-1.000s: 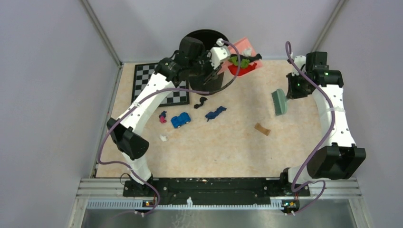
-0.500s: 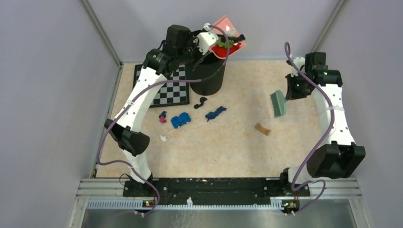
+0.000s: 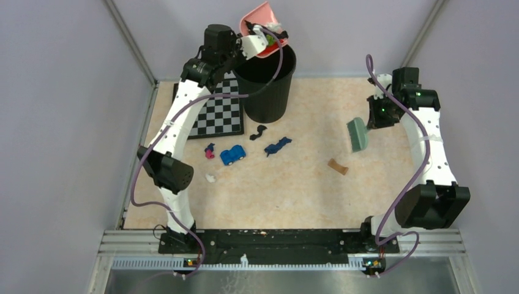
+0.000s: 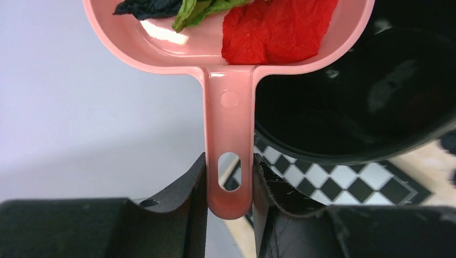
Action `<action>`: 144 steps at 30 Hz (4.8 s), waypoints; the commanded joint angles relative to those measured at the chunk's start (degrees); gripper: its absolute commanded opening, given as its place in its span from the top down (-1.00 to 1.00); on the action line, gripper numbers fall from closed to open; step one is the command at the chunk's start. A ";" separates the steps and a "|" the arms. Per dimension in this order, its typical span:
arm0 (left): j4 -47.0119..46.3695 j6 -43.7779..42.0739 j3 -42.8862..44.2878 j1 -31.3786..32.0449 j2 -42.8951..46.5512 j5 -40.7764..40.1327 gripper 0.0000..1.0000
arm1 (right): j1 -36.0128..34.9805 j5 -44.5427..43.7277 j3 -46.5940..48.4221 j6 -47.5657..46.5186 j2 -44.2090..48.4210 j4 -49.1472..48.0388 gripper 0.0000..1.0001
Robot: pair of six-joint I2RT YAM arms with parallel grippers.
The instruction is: Sweep away the paper scraps from the table
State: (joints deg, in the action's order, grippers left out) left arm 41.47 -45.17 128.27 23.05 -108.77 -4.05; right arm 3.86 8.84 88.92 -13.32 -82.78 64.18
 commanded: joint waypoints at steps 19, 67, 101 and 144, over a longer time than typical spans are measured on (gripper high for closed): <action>-35.09 -60.12 -15.31 -5.32 4.30 -3.97 1.00 | -0.17 2.57 0.15 -0.13 0.23 -0.12 1.00; 0.22 24.28 -49.27 -17.98 37.71 8.70 1.00 | -40.67 8.90 13.65 -24.10 -3.94 -2.79 1.00; -0.96 44.05 -52.96 -38.13 44.27 16.84 1.00 | -62.67 10.27 25.44 -35.81 -39.44 -43.06 1.00; -2.30 44.78 -46.50 -39.01 41.14 22.49 1.00 | -61.56 8.18 22.26 -25.74 -39.62 -42.33 1.00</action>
State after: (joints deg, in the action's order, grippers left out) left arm 42.92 -1.32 79.72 -15.35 -67.79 16.53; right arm -56.99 10.31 109.89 -41.32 -125.64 20.40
